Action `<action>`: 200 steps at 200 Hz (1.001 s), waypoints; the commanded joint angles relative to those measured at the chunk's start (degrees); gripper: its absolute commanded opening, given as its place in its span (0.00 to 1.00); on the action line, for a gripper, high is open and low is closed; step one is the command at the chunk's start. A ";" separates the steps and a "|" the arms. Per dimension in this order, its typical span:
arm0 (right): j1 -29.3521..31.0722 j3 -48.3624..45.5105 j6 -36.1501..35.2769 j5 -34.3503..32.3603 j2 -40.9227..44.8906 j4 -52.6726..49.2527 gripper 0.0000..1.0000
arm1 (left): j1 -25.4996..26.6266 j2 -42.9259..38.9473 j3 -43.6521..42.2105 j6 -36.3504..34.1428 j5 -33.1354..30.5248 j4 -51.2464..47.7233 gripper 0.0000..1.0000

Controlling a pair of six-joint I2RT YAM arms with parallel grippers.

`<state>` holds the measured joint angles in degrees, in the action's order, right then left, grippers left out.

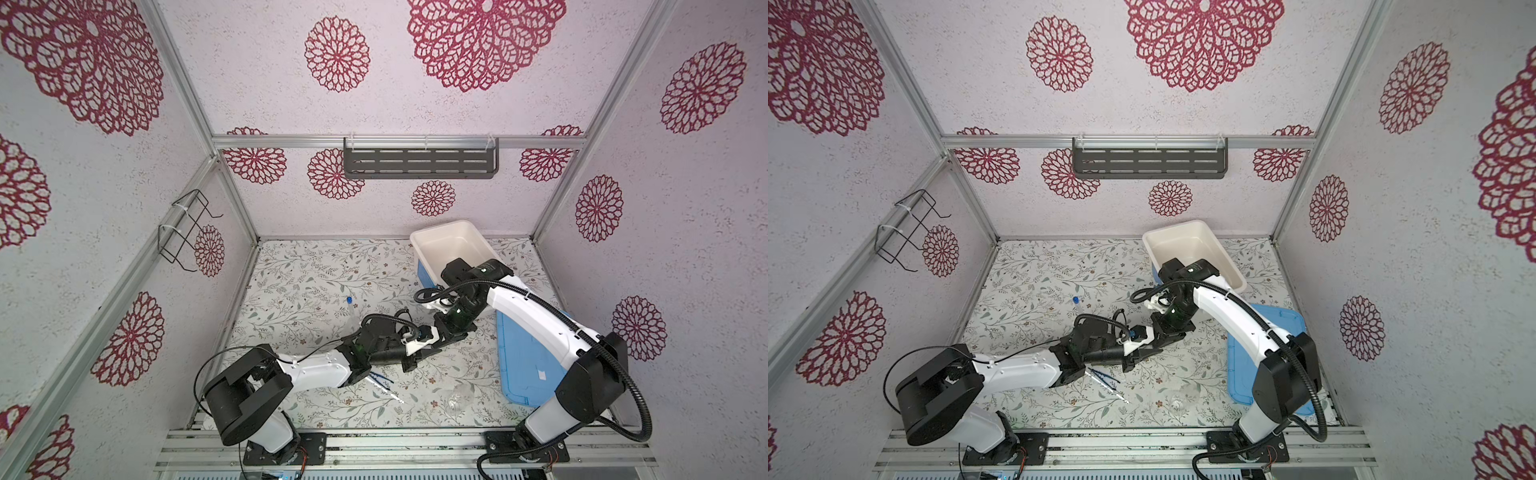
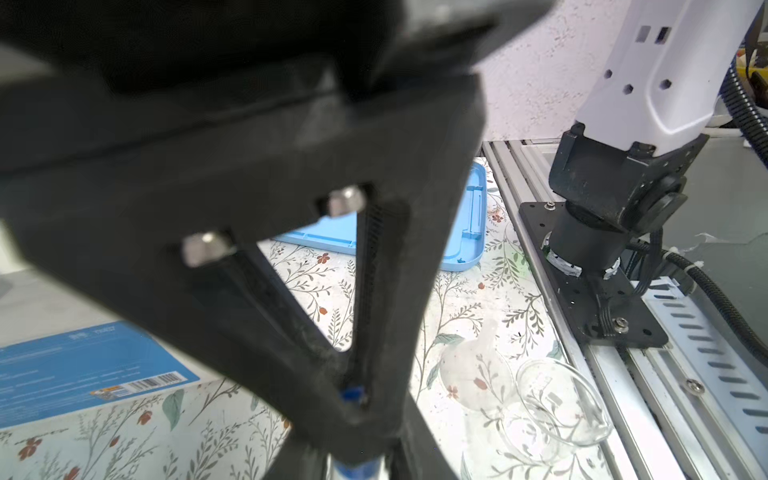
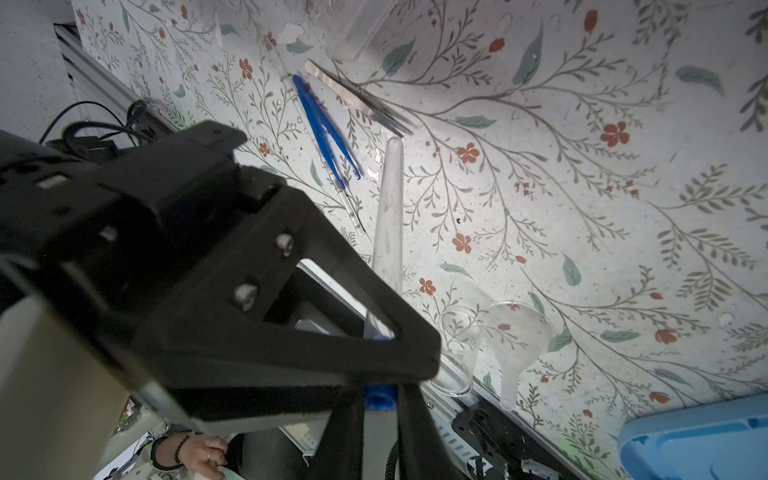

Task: Organize the chemistry lab equipment
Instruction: 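Close the left gripper on the tube held by the right gripper, then open and withdraw the right gripper while the left gripper pulls the tube back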

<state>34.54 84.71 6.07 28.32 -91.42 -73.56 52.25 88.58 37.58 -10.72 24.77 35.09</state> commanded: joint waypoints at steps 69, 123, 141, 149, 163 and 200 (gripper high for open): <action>-0.36 -0.60 -1.66 2.35 2.00 -0.50 0.28 | 0.27 -1.97 1.45 -1.02 0.31 -2.12 0.09; -0.70 1.34 -5.12 2.97 4.52 0.70 0.48 | -0.38 -8.03 -0.36 -1.62 -2.61 -4.81 0.07; -1.27 0.99 -6.18 3.05 5.52 1.57 0.50 | -1.29 -10.07 -0.82 -1.18 -4.90 -6.97 0.06; -1.40 0.78 -6.41 3.55 6.35 2.93 0.50 | -1.80 -11.26 -1.08 -0.53 -6.18 -7.63 0.06; -1.41 -0.07 -5.95 3.98 8.62 6.79 0.52 | -2.60 -13.57 -1.82 0.95 -10.18 -8.04 0.06; -1.41 -6.11 -3.18 2.53 15.63 17.52 0.52 | -8.16 -17.32 -4.47 5.58 -16.67 -4.90 0.06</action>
<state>33.50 81.47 1.85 31.29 -80.82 -62.65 48.47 73.32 34.98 -8.67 13.89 27.73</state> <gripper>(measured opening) 0.519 0.184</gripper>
